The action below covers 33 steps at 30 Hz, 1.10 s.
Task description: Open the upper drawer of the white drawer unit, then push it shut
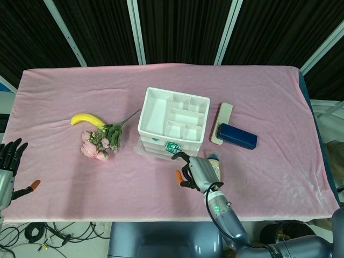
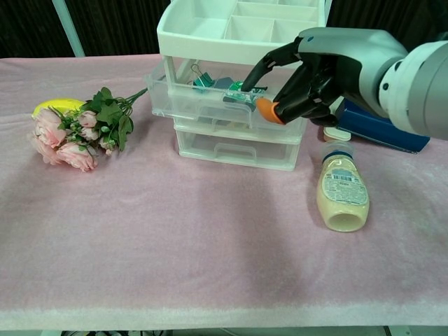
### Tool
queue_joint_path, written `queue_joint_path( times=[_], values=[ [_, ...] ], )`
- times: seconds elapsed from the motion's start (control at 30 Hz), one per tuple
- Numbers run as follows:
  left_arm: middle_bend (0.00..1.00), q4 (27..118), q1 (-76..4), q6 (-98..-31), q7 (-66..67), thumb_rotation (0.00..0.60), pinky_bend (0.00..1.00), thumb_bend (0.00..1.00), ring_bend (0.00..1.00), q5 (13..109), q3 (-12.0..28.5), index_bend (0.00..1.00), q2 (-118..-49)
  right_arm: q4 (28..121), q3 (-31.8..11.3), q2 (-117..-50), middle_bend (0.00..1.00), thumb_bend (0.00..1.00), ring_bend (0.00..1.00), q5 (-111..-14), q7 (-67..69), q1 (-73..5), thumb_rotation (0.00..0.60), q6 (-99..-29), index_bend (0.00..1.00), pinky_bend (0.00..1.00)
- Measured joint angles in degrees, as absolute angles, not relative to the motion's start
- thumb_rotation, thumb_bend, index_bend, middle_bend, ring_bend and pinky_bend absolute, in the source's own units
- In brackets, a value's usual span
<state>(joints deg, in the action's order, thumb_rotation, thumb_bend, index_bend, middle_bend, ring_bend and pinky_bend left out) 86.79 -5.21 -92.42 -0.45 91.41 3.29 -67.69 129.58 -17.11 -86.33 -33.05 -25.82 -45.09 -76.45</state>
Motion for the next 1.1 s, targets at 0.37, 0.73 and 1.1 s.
queue_joint_path(
  times=[0.37, 0.73, 1.1],
  values=[
    [0.0, 86.94, -5.17, -92.37, -0.49, 0.6, 0.0, 0.0, 0.0, 91.4, 3.24, 0.0, -67.65, 132.57, -14.63, -85.69, 0.93, 0.47, 0.93, -35.22, -25.78, -44.17, 0.6, -76.53, 0.35, 0.88],
    [0.0, 87.02, -5.13, -92.35, -0.57, 0.6, 0.0, 0.0, 0.0, 91.36, 3.23, 0.0, -67.61, 134.15, -13.99, -85.28, 0.93, 0.47, 0.93, -37.39, -25.47, -43.75, 0.6, -76.69, 0.29, 0.88],
    [0.0, 87.07, -5.11, -92.33, -0.7, 0.6, 0.0, 0.0, 0.0, 91.27, 3.26, 0.0, -67.53, 132.5, -15.28, -85.3, 0.93, 0.46, 0.93, -36.62, -25.39, -44.08, 0.6, -77.28, 0.28, 0.88]
  ],
)
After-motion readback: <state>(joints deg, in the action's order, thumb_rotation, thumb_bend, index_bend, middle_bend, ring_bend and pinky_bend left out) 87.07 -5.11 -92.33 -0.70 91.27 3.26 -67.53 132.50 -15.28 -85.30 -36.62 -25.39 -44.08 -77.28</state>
